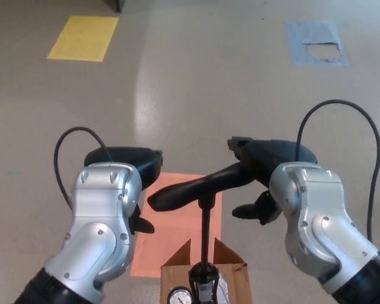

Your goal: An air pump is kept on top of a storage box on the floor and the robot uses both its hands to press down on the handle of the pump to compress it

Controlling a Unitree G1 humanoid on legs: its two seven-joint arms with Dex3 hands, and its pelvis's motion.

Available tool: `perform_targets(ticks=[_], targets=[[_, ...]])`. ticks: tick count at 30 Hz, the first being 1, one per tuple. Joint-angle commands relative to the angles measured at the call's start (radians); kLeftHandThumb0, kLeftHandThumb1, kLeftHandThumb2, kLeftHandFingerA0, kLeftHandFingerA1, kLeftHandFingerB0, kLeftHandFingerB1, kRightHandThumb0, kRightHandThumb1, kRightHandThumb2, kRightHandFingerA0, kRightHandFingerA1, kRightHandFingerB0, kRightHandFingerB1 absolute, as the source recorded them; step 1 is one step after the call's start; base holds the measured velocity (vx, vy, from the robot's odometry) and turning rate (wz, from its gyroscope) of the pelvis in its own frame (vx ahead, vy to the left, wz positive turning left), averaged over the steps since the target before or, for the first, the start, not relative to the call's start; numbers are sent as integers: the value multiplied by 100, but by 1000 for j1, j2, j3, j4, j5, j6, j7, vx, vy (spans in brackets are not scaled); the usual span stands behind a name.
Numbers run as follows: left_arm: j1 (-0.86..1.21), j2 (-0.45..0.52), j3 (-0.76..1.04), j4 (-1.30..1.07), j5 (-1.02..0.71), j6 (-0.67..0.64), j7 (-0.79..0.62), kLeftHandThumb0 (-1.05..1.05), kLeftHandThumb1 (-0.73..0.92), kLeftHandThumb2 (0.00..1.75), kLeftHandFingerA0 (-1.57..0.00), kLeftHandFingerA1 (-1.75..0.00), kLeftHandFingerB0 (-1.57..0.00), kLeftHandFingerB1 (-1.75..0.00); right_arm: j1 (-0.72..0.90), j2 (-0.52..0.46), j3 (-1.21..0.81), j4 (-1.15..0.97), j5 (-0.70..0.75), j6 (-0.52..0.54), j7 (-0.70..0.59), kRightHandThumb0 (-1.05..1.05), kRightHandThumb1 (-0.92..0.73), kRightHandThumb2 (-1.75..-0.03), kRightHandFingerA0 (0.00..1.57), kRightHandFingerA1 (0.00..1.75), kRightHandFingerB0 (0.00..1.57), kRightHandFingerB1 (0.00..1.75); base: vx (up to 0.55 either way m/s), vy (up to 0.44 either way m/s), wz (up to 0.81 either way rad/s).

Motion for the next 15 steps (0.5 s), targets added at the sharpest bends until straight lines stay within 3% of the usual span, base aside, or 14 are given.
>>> perform_targets(ticks=[1, 6, 7, 8, 9, 10, 11, 12, 14, 15], targets=[[-2, 24, -16, 42, -37, -40, 44, -64, 43, 81, -4, -46, -1, -26, -19, 12, 21, 63, 19, -21, -9, -67, -41, -79, 0, 20, 0, 14, 0, 0, 0], [1, 37, -55, 91, -47, -76, 91, -59, 43, 82, -5, -47, 0, -32, -20, 23, 36, 120, 22, -29, -33, -64, -40, -77, 0, 21, 0, 15, 0, 0, 0], [1, 33, -56, 102, -53, -74, 97, -58, 58, 59, -13, -39, -7, -23, -22, 28, 35, 135, 25, -26, -35, -61, -38, -76, 0, 20, 0, 15, 0, 0, 0], [1, 28, -55, 111, -60, -72, 102, -58, 58, 59, -13, -39, -7, -23, -25, 34, 34, 151, 30, -23, -36, -61, -38, -76, 0, 20, 0, 15, 0, 0, 0], [-4, 28, -59, 124, -68, -76, 100, -59, 42, 81, -4, -46, 0, -34, -25, 36, 35, 163, 32, -28, -39, -62, -38, -76, 0, 21, 0, 15, 0, 0, 0], [-5, 29, -60, 126, -70, -76, 101, -59, 42, 81, -4, -46, 0, -34, -26, 36, 35, 166, 33, -29, -40, -62, -38, -76, 0, 21, 0, 15, 0, 0, 0], [-6, 35, -70, 141, -73, -89, 104, -57, 58, 61, -9, -36, -8, -24, -29, 41, 38, 186, 34, -25, -36, -63, -38, -76, 0, 20, 0, 15, 0, 0, 0], [-8, 37, -72, 146, -78, -94, 107, -55, 41, 82, -1, -45, 0, -35, -29, 44, 38, 193, 34, -26, -40, -61, -37, -76, 0, 21, 0, 16, 0, 0, 0], [-16, 34, -77, 178, -84, -93, 111, -65, 47, 85, -2, -44, -3, -33, -32, 52, 38, 222, 38, -32, -55, -61, -38, -75, 0, 22, 0, 16, 0, 0, 0], [-22, 31, -82, 213, -81, -88, 123, -33, 41, 94, -1, -49, 0, -49, -33, 60, 37, 246, 45, -36, -64, -58, -36, -74, 0, 23, 0, 18, 0, 0, 0]])
